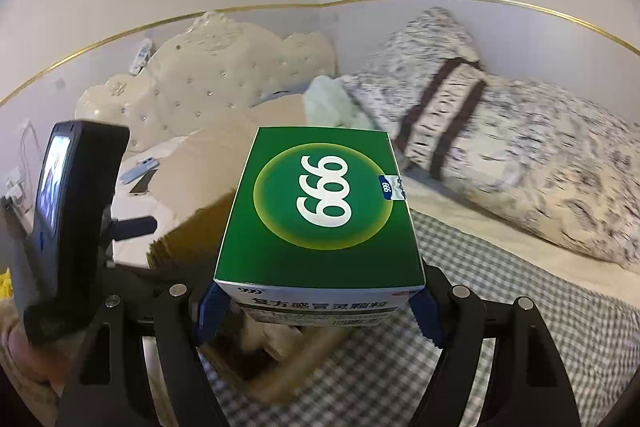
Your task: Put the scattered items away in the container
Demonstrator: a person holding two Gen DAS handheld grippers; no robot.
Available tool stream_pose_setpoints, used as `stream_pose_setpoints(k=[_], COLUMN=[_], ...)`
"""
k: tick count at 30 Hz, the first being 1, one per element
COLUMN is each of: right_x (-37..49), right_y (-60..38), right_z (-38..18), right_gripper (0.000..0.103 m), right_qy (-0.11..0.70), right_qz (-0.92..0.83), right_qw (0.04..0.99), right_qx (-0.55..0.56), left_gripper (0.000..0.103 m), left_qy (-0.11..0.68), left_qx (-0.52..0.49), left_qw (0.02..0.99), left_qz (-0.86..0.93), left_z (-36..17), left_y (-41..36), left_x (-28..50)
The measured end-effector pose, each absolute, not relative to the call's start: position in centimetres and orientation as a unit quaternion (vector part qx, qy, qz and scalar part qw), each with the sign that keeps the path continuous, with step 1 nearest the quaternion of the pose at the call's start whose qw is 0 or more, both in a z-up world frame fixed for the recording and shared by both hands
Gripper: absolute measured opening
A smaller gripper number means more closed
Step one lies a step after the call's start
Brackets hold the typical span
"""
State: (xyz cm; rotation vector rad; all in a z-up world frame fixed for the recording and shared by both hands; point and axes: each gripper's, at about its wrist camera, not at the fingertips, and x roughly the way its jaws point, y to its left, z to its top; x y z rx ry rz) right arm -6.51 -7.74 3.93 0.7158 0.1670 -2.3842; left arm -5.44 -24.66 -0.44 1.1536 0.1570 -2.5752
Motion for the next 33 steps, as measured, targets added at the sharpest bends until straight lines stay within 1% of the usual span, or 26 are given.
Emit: stream_pose_setpoints(k=[4, 7, 8, 10, 13, 17, 20, 21, 23, 28, 33], right_x=[-8.0, -9.0, -9.1, -9.1, -9.0, -9.5, -9.4, -9.1, -8.5, -6.5, -5.7], right_y=[-11.5, -12.8, -13.1, -13.3, -12.8, -9.6, -7.2, -6.5, -4.8, -1.3, 0.9], right_z=[2.6, 1.7, 1.7, 1.7, 1.9, 2.4, 3.0, 3.1, 3.1, 1.0, -1.5], right_gripper=[0.076, 0.08, 0.088, 0.095, 0.095, 0.096, 0.096, 0.097, 0.103, 0.103, 0.103], right_qy=[0.076, 0.073, 0.073, 0.084, 0.083, 0.033, 0.019, 0.019, 0.025, 0.029, 0.015], right_qz=[-0.901, -0.9, -0.903, -0.918, -0.924, -0.924, -0.923, -0.922, -0.922, -0.917, -0.9], right_qw=[0.322, 0.32, 0.316, 0.28, 0.265, 0.252, 0.231, 0.226, 0.208, 0.142, 0.13], right_qx=[0.281, 0.285, 0.282, 0.268, 0.263, 0.287, 0.307, 0.313, 0.325, 0.37, 0.416], left_gripper=[0.103, 0.103, 0.103, 0.103, 0.103, 0.103, 0.103, 0.103, 0.103, 0.103, 0.103], left_qy=[0.083, 0.096, 0.095, 0.094, 0.099, 0.09, 0.091, 0.089, 0.082, 0.071, 0.04], left_qx=[0.417, 0.423, 0.424, 0.428, 0.427, 0.422, 0.413, 0.41, 0.404, 0.401, 0.414], left_qw=[0.15, 0.133, 0.13, 0.12, 0.106, 0.099, 0.088, 0.085, 0.074, 0.052, 0.044], left_qz=[-0.893, -0.891, -0.891, -0.891, -0.892, -0.897, -0.902, -0.904, -0.908, -0.912, -0.908], left_z=[-2.0, -2.9, -3.0, -3.2, -3.2, -2.7, -1.7, -1.5, -1.0, -0.9, -2.2], left_y=[-27.2, -27.8, -27.8, -27.6, -27.1, -25.8, -24.6, -24.2, -23.1, -20.5, -18.2], left_x=[-5.6, -5.7, -5.7, -5.9, -6.0, -5.8, -5.4, -5.3, -5.0, -4.8, -4.9])
